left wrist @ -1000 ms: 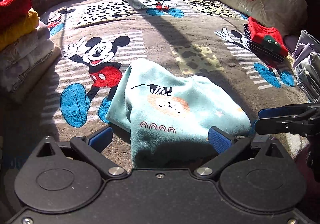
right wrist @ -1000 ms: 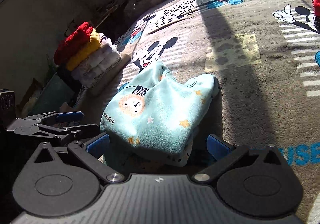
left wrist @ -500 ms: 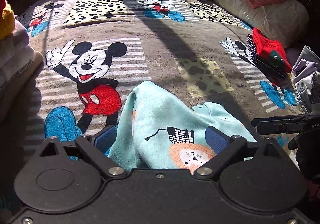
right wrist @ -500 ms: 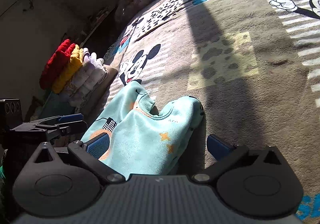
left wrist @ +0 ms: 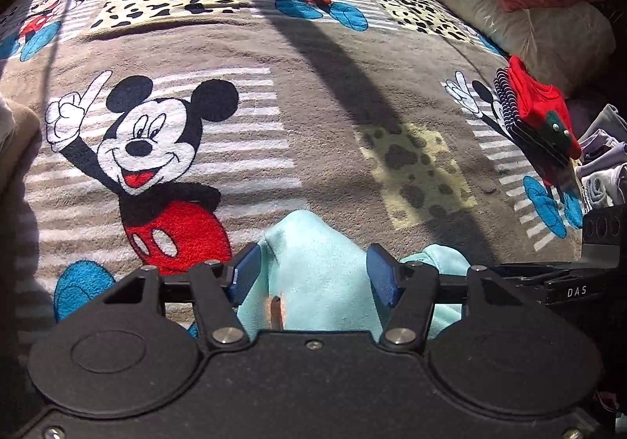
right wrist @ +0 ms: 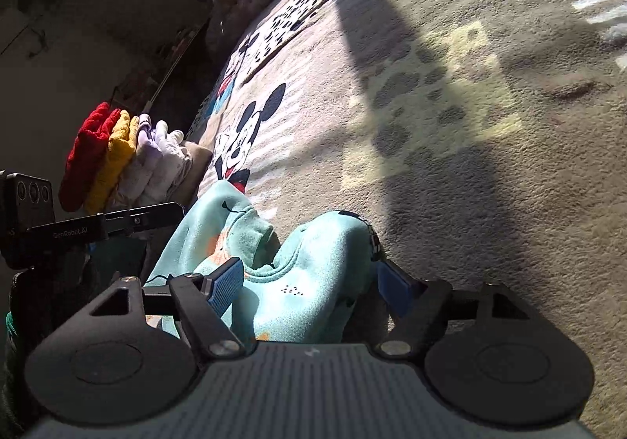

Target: Fold clothes

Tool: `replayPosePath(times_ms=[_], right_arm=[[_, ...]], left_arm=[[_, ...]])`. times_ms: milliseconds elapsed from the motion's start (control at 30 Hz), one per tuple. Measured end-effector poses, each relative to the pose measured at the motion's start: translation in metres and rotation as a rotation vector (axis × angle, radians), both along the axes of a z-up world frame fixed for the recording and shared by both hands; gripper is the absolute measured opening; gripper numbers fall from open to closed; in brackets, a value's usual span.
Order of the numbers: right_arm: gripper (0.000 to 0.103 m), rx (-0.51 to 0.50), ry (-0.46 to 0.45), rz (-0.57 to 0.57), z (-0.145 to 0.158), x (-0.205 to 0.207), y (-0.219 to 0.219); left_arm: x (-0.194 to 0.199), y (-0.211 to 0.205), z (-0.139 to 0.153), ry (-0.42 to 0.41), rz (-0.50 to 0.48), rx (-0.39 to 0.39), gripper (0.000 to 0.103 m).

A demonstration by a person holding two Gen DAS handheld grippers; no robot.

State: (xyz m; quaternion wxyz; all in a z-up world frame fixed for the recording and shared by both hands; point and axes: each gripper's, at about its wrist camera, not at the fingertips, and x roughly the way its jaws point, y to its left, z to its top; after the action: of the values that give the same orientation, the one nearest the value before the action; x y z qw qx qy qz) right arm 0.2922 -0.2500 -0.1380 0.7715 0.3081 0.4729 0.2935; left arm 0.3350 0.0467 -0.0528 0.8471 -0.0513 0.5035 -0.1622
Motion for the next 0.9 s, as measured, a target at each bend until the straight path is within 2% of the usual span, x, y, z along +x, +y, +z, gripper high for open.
replayPosePath(times_ms=[67,167,233,267,333,367,400,633,733,867,900], right_arm=[[0.072,-0.011,-0.016,0.018,-0.001,0.002,0.003],[0.057,-0.025,-0.036,0.044,-0.002,0.004,0.006],[0.051,-0.03,-0.042,0.05,-0.001,0.004,0.007],[0.046,-0.031,-0.046,0.047,0.0,0.003,0.006],[0.039,-0.029,-0.06,0.04,0.004,0.0,0.003],[0.035,-0.025,-0.07,0.035,0.008,-0.002,0.002],[0.031,-0.02,-0.08,0.029,0.012,-0.004,0.0],[0.02,0.016,-0.138,0.022,0.042,-0.019,-0.006],[0.006,0.046,-0.158,0.024,0.054,-0.025,-0.007],[0.006,0.049,-0.18,0.01,0.071,-0.035,-0.006],[0.01,0.038,-0.181,0.001,0.074,-0.037,-0.005]], left_arm=[[0.011,-0.004,-0.007,0.037,-0.01,0.016,0.059],[0.018,-0.011,-0.014,0.05,-0.018,0.067,0.058],[0.017,-0.013,-0.017,0.065,-0.029,0.059,0.034],[0.016,-0.014,-0.018,0.072,-0.035,0.054,0.029],[0.011,-0.018,-0.018,0.063,-0.049,0.069,0.011],[0.006,-0.02,-0.015,0.051,-0.056,0.074,0.008],[0.002,-0.021,-0.012,0.038,-0.06,0.077,0.008],[-0.035,-0.01,0.026,-0.078,-0.028,0.048,0.006],[-0.05,-0.004,0.044,-0.124,-0.005,0.023,0.006],[-0.072,0.003,0.072,-0.183,0.018,-0.023,0.005],[-0.078,0.003,0.078,-0.202,0.014,-0.029,0.005]])
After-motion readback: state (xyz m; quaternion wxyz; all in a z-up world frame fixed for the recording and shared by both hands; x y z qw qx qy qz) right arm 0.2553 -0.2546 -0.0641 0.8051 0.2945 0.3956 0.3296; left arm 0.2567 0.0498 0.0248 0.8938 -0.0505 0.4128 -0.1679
